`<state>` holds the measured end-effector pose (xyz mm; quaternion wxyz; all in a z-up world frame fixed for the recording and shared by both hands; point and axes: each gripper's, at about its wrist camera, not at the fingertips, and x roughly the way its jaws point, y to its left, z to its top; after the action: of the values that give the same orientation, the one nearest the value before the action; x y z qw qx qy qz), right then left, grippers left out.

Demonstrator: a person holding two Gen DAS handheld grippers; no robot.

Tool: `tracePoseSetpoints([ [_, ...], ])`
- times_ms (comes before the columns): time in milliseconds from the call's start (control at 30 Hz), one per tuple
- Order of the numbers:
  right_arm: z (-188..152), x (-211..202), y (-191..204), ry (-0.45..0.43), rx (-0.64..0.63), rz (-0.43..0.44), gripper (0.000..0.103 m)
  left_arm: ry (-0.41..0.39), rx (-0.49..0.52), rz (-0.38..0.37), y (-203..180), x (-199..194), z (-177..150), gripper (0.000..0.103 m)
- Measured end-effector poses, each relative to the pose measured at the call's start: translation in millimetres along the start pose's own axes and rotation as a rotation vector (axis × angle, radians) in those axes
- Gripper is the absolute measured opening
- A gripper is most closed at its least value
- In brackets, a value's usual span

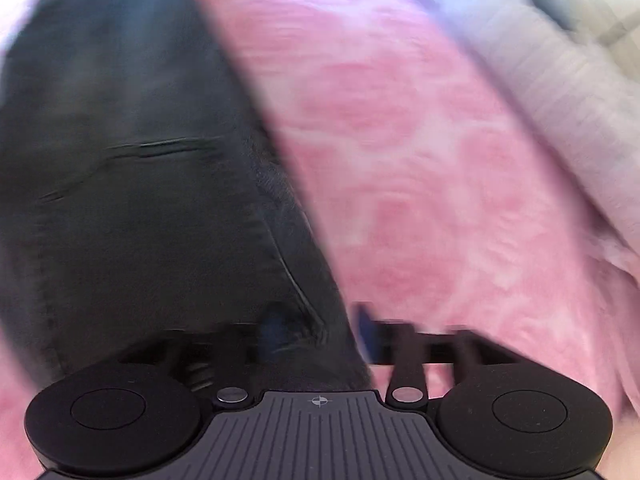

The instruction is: Fold clothes

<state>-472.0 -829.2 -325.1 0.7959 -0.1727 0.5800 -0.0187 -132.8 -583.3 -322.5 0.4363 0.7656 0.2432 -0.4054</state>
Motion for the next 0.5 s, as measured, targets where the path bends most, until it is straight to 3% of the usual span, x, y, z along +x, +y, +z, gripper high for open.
tracePoseSetpoints([
  [67, -9, -12, -13, -0.056, 0.155, -0.046, 0.068, 0.002, 0.039, 0.016, -5, -2, 7, 0.03],
  [167, -36, -40, -29, -0.092, 0.397, -0.073, 0.068, -0.026, 0.051, 0.035, -7, -17, 17, 0.03],
  [300, -83, -75, -29, -0.127, 0.695, -0.016, 0.068, -0.103, -0.024, -0.002, -9, -44, 33, 0.03],
  [400, -106, -73, -16, -0.115, 0.805, 0.066, 0.068, -0.155, -0.071, -0.035, -17, -63, 42, 0.03],
  [500, -112, -56, -8, -0.071, 0.817, 0.1, 0.068, -0.17, -0.117, -0.071, -31, -76, 41, 0.03],
])
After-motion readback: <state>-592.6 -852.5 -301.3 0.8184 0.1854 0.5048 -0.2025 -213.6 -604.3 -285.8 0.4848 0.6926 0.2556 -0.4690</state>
